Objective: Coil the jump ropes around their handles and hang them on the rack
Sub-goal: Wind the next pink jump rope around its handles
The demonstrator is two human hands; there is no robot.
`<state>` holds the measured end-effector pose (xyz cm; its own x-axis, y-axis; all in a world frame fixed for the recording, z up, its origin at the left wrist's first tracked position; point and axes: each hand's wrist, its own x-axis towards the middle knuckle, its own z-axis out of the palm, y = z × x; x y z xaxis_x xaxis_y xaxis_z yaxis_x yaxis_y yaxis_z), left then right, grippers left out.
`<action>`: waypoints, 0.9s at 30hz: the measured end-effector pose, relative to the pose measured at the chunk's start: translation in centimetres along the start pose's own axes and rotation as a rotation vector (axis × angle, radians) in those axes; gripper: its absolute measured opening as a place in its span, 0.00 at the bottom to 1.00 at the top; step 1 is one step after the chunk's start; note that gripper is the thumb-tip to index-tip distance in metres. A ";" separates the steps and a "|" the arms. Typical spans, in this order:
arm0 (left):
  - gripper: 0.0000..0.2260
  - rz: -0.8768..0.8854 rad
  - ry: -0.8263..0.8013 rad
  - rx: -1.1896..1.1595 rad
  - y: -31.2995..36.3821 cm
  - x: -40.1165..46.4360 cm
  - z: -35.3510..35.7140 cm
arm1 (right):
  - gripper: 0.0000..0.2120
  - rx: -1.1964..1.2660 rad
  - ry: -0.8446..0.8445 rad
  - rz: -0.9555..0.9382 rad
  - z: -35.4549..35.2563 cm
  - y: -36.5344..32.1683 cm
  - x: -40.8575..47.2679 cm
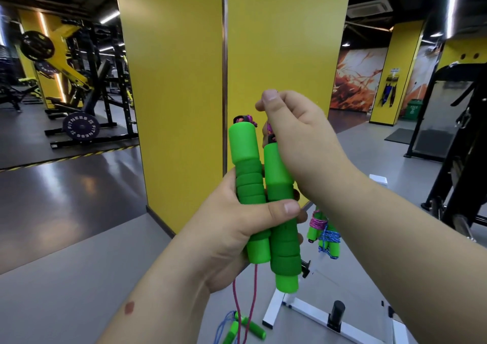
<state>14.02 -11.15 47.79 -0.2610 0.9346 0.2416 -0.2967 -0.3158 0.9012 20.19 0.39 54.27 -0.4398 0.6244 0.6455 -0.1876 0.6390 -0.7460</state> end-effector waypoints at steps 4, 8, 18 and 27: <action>0.25 -0.048 -0.058 0.088 -0.2 -0.6 -0.5 | 0.16 0.124 0.080 0.043 -0.4 -0.5 0.6; 0.25 -0.123 -0.111 0.093 0.0 -0.8 -0.7 | 0.14 0.114 0.120 0.050 -0.3 -0.3 0.8; 0.20 -0.041 0.020 0.478 2.2 -0.7 -1.1 | 0.16 0.048 -0.318 0.135 -2.7 -0.6 0.0; 0.11 -0.072 -0.069 0.357 3.7 -1.4 -0.7 | 0.25 0.484 -0.556 0.469 -4.2 -2.2 -0.1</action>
<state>12.64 -13.70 50.57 -0.1853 0.9649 0.1860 0.0306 -0.1835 0.9825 24.38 0.81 56.54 -0.9062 0.3850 0.1747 -0.1765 0.0311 -0.9838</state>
